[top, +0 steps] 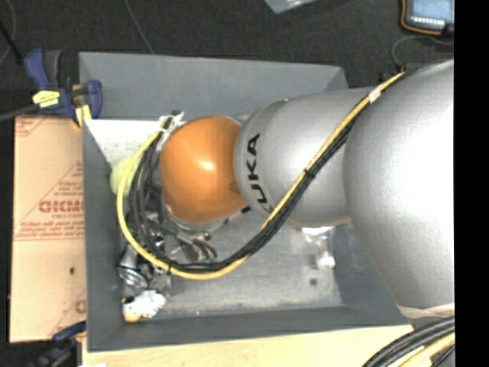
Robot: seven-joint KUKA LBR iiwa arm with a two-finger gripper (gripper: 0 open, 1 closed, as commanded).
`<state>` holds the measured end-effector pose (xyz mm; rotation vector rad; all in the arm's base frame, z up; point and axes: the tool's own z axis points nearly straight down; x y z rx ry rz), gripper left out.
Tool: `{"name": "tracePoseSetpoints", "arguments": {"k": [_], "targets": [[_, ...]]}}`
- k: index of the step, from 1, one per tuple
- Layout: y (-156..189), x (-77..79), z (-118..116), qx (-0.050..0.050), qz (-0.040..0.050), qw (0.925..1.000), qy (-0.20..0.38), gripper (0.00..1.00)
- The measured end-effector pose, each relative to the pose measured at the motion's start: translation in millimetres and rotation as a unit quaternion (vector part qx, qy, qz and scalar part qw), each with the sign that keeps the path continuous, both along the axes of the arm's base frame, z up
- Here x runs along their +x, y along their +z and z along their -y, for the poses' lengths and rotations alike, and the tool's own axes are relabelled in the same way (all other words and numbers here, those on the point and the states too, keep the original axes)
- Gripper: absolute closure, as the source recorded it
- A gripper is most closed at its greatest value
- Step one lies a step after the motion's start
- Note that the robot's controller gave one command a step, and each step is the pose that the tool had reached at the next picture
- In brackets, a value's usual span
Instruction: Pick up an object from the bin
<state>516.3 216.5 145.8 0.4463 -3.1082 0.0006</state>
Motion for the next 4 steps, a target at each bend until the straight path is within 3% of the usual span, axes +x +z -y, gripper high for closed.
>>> {"name": "tracePoseSetpoints", "arguments": {"k": [1,2,3,4], "targets": [[-23,9.7,-5,0.001,0.0033,0.996,0.089,0.0],[6,7.1,-2,0.0,-0.0033,0.9998,0.017,0.0],[28,17.8,4,0.002,0.0081,0.9989,0.046,0.0],[-15,19.1,0,0.002,0.0029,0.9998,0.019,0.0]]}}
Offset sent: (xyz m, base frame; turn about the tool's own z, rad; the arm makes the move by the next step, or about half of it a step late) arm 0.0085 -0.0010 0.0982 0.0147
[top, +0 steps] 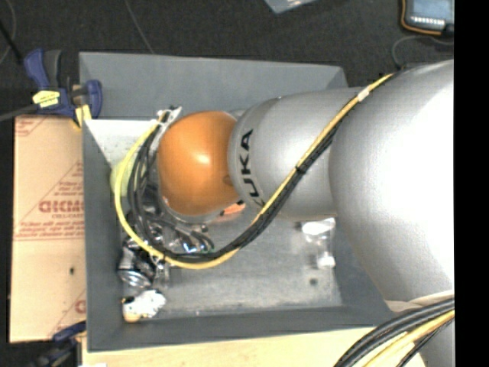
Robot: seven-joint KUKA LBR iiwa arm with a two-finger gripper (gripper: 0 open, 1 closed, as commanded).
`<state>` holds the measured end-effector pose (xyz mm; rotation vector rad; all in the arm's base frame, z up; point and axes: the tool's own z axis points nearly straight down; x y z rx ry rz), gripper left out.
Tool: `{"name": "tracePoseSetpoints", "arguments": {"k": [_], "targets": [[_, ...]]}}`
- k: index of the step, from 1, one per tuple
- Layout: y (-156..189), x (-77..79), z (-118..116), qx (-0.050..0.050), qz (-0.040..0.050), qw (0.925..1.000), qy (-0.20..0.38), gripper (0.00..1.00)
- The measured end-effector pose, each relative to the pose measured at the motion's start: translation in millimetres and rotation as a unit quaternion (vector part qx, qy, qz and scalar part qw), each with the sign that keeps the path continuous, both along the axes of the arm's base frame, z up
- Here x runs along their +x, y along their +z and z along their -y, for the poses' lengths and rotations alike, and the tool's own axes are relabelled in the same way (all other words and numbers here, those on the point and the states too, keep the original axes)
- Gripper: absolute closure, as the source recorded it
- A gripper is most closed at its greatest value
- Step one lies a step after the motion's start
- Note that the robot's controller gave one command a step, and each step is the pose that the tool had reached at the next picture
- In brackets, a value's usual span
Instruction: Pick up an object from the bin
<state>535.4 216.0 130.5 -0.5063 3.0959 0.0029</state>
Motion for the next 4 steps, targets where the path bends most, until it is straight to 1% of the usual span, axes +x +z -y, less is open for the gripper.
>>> {"name": "tracePoseSetpoints", "arguments": {"k": [1,2,3,4], "targets": [[-47,5.6,15,0.005,0.0092,0.9971,-0.075,1.0],[-47,5.6,15,0.005,0.0091,0.9971,-0.075,1.0],[-16,-2.3,15,0.004,0.007,0.9968,-0.079,1.0],[9,3.3,14,0.005,0.0115,0.9975,-0.069,1.0]]}}
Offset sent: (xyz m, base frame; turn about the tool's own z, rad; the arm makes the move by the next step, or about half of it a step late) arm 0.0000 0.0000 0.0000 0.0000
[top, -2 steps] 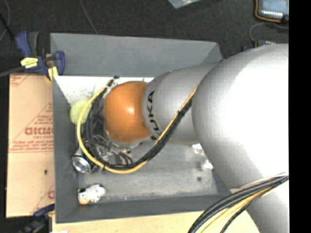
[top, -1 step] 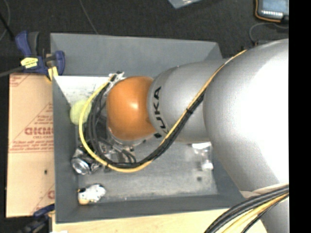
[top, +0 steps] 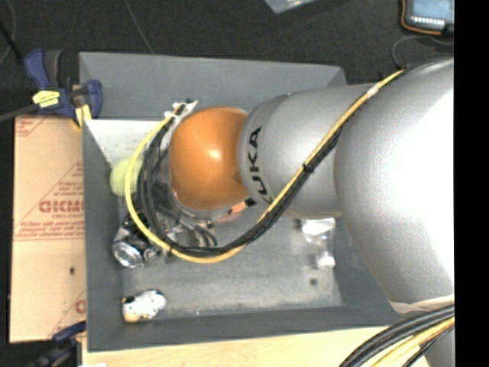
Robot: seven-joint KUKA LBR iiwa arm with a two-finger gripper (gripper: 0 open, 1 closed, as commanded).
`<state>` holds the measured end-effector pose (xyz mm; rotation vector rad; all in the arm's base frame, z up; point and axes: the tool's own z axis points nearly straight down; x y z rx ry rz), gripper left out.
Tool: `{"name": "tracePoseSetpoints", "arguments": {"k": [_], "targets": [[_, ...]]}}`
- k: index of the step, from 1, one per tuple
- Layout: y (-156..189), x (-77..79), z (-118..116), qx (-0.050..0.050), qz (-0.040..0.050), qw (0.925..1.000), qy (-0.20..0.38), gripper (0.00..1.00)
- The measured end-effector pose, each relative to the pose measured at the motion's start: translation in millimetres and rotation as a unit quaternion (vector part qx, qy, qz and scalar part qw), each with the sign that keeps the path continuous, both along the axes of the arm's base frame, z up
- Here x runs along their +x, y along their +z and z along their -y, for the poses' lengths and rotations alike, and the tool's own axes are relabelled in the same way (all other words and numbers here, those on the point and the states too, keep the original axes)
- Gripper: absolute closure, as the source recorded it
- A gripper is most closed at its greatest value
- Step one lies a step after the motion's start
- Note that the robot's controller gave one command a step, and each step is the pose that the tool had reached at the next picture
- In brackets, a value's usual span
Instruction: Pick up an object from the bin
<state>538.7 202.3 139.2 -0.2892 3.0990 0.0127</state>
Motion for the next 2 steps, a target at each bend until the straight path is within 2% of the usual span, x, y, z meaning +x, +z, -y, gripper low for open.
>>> {"name": "tracePoseSetpoints", "arguments": {"k": [1,2], "targets": [[5.1,-1.0,11.4,0.0,-0.0027,1.0,-0.008,1.0],[9.7,1.1,15.6,0.001,-0.0008,0.9997,-0.025,1.0]]}}
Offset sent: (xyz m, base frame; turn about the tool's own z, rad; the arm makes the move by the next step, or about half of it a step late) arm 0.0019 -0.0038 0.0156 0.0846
